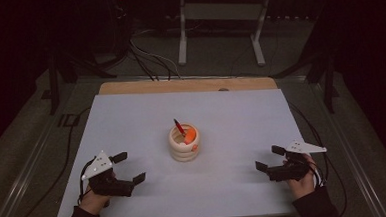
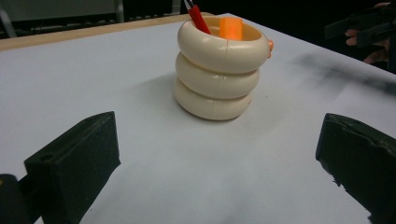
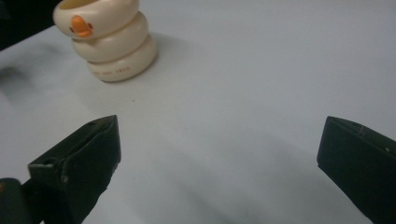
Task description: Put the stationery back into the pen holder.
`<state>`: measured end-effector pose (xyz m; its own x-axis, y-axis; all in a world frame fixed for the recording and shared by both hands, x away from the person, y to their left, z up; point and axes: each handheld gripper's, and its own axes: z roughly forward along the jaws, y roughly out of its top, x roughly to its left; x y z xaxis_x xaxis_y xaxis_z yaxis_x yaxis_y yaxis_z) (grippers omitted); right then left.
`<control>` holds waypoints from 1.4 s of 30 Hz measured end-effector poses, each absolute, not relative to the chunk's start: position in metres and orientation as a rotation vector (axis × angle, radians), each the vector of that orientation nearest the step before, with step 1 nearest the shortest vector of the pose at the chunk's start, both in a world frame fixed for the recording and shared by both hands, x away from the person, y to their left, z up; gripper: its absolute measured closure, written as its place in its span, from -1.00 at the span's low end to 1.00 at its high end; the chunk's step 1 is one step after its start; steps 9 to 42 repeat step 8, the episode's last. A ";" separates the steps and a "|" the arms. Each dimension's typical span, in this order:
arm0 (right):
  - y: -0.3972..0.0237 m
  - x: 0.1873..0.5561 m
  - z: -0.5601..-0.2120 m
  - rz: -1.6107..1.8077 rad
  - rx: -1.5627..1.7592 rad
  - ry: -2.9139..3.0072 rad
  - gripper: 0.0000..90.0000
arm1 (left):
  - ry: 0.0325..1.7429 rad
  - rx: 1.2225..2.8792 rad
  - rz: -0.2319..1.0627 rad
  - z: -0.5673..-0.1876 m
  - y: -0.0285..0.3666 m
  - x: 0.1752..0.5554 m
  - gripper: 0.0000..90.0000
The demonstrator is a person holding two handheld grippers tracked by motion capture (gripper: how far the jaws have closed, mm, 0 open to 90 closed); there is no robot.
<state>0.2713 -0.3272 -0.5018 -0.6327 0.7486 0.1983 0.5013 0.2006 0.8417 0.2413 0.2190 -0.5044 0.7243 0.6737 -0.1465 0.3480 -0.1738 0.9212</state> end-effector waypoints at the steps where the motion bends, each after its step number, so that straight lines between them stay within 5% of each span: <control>1: -0.327 0.272 -0.502 1.400 1.182 2.224 -1.00 | 0.807 1.782 0.354 -0.504 0.219 0.241 -1.00; 42: -0.326 0.272 -0.502 1.388 1.169 2.229 -1.00 | 0.799 1.783 0.357 -0.503 0.219 0.241 -1.00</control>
